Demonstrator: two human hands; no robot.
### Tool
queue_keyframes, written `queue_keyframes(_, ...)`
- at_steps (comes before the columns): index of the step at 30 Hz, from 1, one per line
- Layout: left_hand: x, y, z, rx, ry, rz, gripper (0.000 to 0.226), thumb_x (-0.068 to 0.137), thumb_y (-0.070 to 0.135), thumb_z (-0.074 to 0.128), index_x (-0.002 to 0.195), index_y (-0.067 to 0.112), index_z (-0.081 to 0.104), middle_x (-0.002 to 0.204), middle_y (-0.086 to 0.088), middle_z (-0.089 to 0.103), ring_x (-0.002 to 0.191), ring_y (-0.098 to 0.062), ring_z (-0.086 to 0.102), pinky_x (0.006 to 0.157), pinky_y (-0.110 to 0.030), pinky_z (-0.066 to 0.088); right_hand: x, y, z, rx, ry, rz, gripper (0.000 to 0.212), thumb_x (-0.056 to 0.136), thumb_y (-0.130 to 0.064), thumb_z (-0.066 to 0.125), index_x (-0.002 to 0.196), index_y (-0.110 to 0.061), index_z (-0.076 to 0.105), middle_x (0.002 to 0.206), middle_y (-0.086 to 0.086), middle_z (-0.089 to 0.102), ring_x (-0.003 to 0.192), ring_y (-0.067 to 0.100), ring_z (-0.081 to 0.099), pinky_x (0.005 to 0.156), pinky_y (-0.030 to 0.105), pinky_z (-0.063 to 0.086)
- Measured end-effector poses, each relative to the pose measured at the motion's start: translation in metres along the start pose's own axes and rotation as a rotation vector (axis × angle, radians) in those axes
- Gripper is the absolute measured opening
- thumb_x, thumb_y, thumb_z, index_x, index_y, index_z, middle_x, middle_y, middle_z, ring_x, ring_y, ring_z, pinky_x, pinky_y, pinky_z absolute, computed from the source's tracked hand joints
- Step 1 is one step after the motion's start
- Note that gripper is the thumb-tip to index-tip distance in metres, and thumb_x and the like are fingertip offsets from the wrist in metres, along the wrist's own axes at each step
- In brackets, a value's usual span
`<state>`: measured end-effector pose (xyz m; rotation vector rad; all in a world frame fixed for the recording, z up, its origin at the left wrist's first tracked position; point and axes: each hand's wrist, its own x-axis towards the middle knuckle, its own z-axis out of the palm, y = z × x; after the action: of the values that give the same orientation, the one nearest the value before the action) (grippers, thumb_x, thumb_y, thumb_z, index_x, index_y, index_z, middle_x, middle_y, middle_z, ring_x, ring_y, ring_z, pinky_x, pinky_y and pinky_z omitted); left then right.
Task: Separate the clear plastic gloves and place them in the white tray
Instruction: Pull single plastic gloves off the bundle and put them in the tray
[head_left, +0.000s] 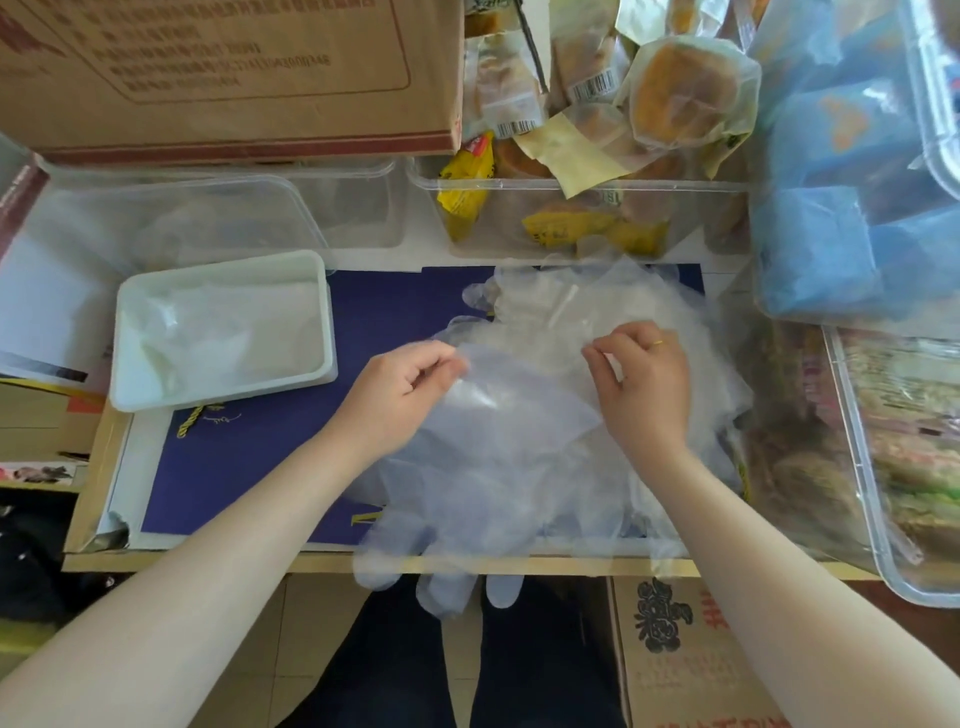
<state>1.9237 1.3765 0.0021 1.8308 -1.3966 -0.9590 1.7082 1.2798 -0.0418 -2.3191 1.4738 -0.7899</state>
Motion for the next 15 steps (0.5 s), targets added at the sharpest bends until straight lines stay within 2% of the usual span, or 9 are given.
queue_keyframes(1,0.0,0.005,0.001,-0.017,0.019,0.057,0.022,0.093,0.024,0.052,0.092,0.009,0.069,0.096,0.004,0.059,0.079,0.002,0.053,0.07,-0.005,0.038,0.002,-0.005,-0.006,-0.009,0.043,-0.077,0.017,0.087,-0.019,0.062,0.076,-0.007,0.068,0.08,0.009,0.059,0.067,0.026,0.048,0.057,0.031,0.035)
queue_keyframes(3,-0.001,0.017,0.001,-0.052,0.038,0.107,0.025,0.089,0.032,0.051,0.092,0.017,0.07,0.13,0.013,0.045,0.092,0.006,0.054,0.08,0.0,0.034,0.004,-0.017,-0.016,-0.061,0.101,-0.222,0.016,0.087,-0.018,0.063,0.074,-0.009,0.066,0.08,0.009,0.058,0.07,0.023,0.043,0.058,0.032,0.034)
queue_keyframes(5,-0.001,0.024,0.001,-0.094,0.016,0.121,0.021,0.086,0.034,0.051,0.092,0.025,0.07,0.139,0.022,0.03,0.099,0.007,0.055,0.084,0.002,0.03,0.003,-0.027,-0.021,-0.109,0.127,-0.333,0.015,0.086,-0.015,0.063,0.072,-0.01,0.065,0.08,0.008,0.059,0.071,0.022,0.041,0.059,0.032,0.031)
queue_keyframes(6,-0.001,0.026,0.002,-0.128,-0.017,0.126,0.019,0.086,0.034,0.052,0.091,0.028,0.069,0.139,0.022,0.03,0.107,0.01,0.051,0.087,0.001,0.03,0.002,-0.032,-0.021,-0.132,0.129,-0.379,0.014,0.085,-0.013,0.064,0.07,-0.011,0.064,0.08,0.008,0.059,0.069,0.024,0.043,0.058,0.033,0.03)
queue_keyframes(8,-0.001,0.028,0.003,-0.233,-0.105,0.12,0.016,0.085,0.031,0.054,0.091,0.03,0.069,0.134,0.019,0.042,0.117,0.009,0.047,0.092,-0.004,0.034,-0.001,-0.038,-0.018,-0.169,0.125,-0.446,0.014,0.081,-0.01,0.066,0.068,-0.011,0.063,0.078,0.008,0.061,0.063,0.027,0.05,0.057,0.034,0.029)
queue_keyframes(9,-0.001,0.027,0.004,-0.277,-0.14,0.109,0.016,0.085,0.029,0.055,0.092,0.028,0.069,0.128,0.017,0.051,0.115,0.008,0.05,0.091,-0.007,0.037,-0.002,-0.04,-0.016,-0.176,0.12,-0.466,0.014,0.081,-0.01,0.066,0.067,-0.011,0.063,0.078,0.007,0.061,0.061,0.028,0.052,0.057,0.034,0.03)
queue_keyframes(11,-0.001,0.021,0.005,-0.235,-0.111,0.139,0.015,0.089,0.021,0.056,0.095,0.025,0.069,0.111,0.013,0.063,0.106,0.004,0.058,0.088,-0.008,0.04,-0.007,-0.044,-0.011,-0.158,0.117,-0.482,0.016,0.084,-0.013,0.063,0.069,-0.012,0.064,0.082,0.005,0.06,0.064,0.027,0.052,0.058,0.034,0.031)
queue_keyframes(13,-0.002,0.014,0.003,-0.161,-0.05,0.203,0.015,0.092,0.017,0.055,0.096,0.02,0.07,0.101,0.012,0.066,0.099,0.001,0.061,0.086,-0.009,0.042,-0.01,-0.044,-0.009,-0.117,0.107,-0.466,0.015,0.089,-0.027,0.059,0.08,-0.016,0.065,0.098,0.0,0.054,0.083,0.025,0.05,0.07,0.034,0.033)
queue_keyframes(15,-0.004,0.008,-0.001,-0.127,-0.034,0.226,0.019,0.091,0.019,0.053,0.097,0.015,0.071,0.099,0.01,0.067,0.097,0.0,0.062,0.085,-0.012,0.045,-0.009,-0.044,-0.01,-0.078,0.092,-0.367,0.028,0.088,-0.045,0.056,0.105,-0.022,0.059,0.12,0.0,0.046,0.111,0.026,0.043,0.09,0.037,0.03)
